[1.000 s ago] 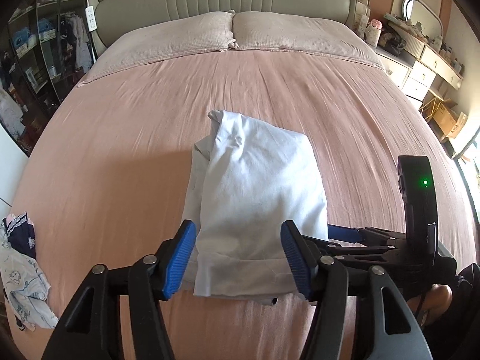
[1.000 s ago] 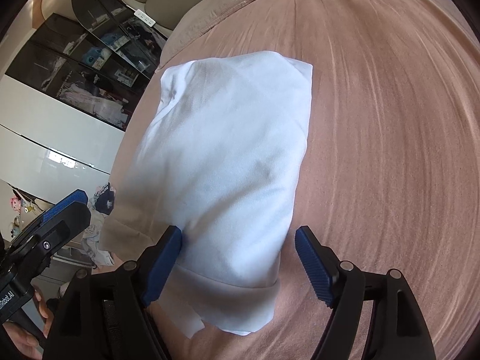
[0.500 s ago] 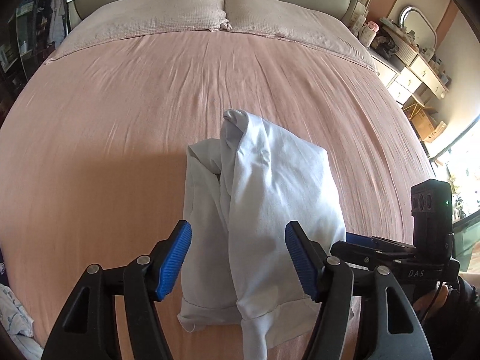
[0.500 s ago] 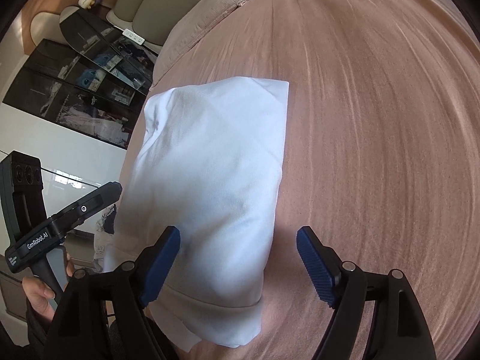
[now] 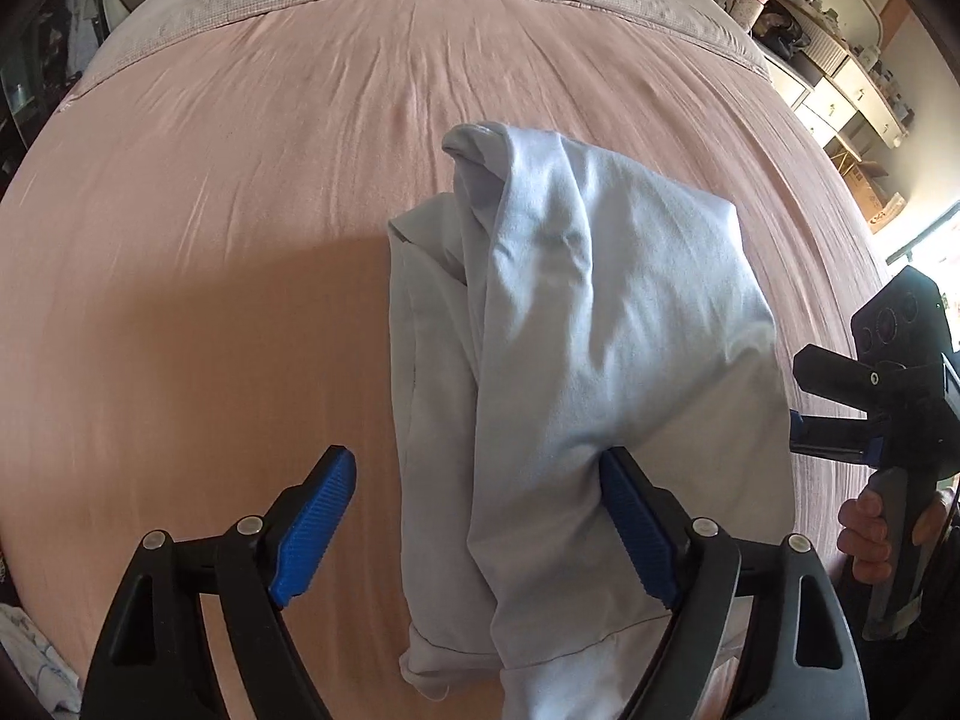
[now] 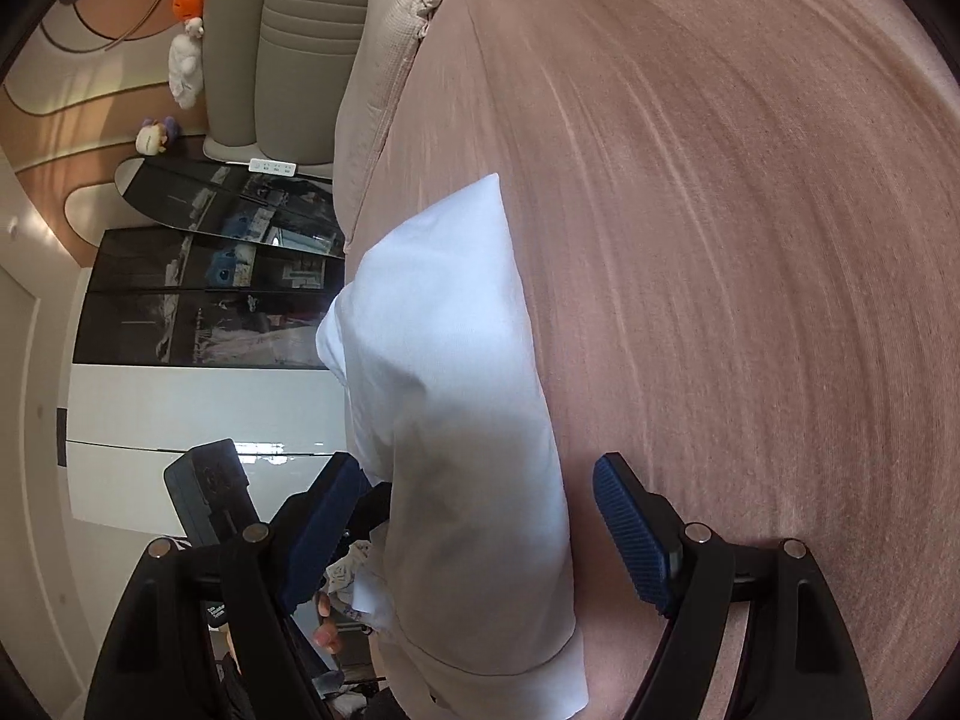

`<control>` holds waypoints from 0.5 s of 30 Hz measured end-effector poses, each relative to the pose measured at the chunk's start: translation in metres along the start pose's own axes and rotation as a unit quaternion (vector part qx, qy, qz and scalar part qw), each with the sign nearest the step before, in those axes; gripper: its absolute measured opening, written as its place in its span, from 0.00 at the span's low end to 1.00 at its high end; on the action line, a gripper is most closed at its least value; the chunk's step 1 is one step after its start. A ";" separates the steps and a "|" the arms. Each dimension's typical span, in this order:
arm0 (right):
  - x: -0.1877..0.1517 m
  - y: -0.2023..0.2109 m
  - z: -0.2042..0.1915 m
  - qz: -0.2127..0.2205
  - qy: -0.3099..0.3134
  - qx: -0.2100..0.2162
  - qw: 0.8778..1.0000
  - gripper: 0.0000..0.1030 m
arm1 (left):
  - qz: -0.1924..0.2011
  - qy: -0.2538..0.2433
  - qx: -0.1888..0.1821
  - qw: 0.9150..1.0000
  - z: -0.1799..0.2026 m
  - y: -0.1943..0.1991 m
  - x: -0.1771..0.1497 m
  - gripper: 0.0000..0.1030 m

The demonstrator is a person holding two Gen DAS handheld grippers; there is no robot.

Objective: Fold clothes

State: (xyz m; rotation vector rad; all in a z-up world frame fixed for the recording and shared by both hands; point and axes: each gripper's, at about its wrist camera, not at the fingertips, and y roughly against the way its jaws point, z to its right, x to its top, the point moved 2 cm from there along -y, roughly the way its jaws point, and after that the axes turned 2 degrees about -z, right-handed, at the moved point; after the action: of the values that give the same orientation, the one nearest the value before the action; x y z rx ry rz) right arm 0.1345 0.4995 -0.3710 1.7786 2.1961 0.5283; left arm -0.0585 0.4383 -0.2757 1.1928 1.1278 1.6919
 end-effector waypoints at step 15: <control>-0.003 -0.031 -0.019 -0.039 0.079 -0.035 0.996 0.82 | -0.007 0.111 -0.182 0.977 -0.027 -0.021 -0.010 0.82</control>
State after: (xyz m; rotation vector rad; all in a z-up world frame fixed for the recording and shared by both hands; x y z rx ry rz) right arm 0.0999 0.4890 -0.3674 1.6595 2.3095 0.7399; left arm -0.0802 0.4295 -0.3028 0.7803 0.8961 1.9558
